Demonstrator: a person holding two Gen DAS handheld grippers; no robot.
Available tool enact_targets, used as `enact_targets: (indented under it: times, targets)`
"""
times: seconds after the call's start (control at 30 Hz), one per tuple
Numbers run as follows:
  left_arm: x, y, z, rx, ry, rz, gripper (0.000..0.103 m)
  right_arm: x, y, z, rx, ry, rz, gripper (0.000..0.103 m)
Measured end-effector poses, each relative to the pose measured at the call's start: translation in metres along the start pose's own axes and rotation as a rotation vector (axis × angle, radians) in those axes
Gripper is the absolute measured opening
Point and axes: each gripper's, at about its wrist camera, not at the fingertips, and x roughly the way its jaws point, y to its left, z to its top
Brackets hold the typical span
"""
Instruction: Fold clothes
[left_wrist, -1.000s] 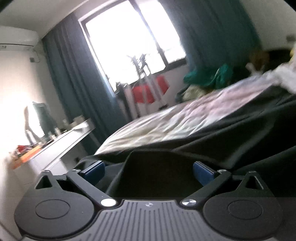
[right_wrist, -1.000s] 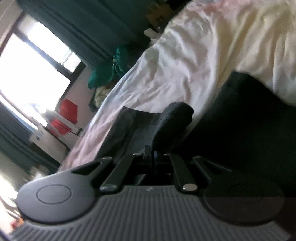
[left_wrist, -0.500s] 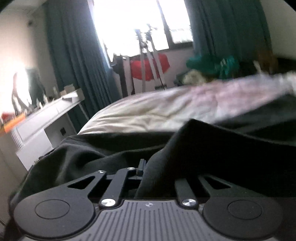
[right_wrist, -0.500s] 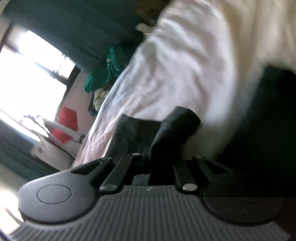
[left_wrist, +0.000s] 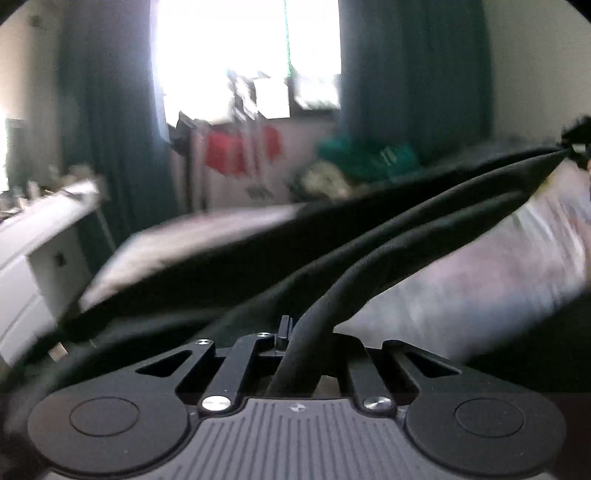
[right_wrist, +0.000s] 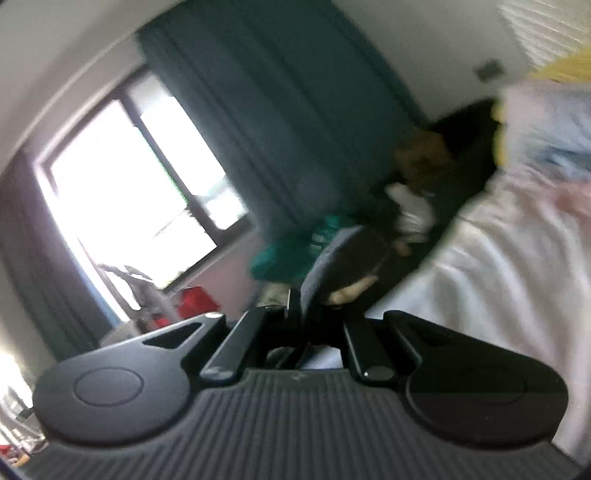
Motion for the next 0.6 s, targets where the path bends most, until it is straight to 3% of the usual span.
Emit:
enact_targets:
  times: [0.1,0.2,0.23,0.3,0.33,0.37,0.4,0.47,0.53,0.6]
  targets:
    - [0.017,-0.015,-0.032,0.040,0.108,-0.001,0.013,-0.017,-0.043,-0.010,0.016,0.008,-0.060,0.006]
    - [0.020,-0.017,-0.044,0.041,0.148,0.016,0.015,-0.005,-0.089,-0.048,0.027,0.183,-0.189,0.007]
    - [0.017,-0.016,-0.045,0.028,0.151,0.015,0.022,-0.002,-0.102,-0.058,0.056,0.232,-0.215,0.010]
    - [0.000,-0.008,-0.042,-0.029,0.145,0.015,0.047,-0.010,-0.113,-0.062,0.131,0.230,-0.199,0.011]
    - [-0.009,-0.005,-0.041,-0.057,0.141,0.014,0.064,-0.015,-0.116,-0.062,0.161,0.225,-0.192,0.016]
    - [-0.017,0.001,-0.039,-0.082,0.132,0.013,0.069,-0.020,-0.113,-0.060,0.173,0.234,-0.206,0.023]
    - [-0.030,0.008,-0.039,-0.108,0.129,0.012,0.070,-0.025,-0.111,-0.058,0.184,0.242,-0.218,0.027]
    - [-0.055,0.025,-0.039,-0.158,0.125,0.021,0.082,-0.052,-0.097,-0.063,0.187,0.231,-0.211,0.046]
    - [-0.080,0.034,-0.041,-0.203,0.115,0.054,0.084,-0.084,-0.081,-0.071,0.177,0.214,-0.204,0.060]
    - [-0.105,0.047,-0.044,-0.243,0.111,0.081,0.089,-0.109,-0.067,-0.077,0.147,0.197,-0.181,0.064]
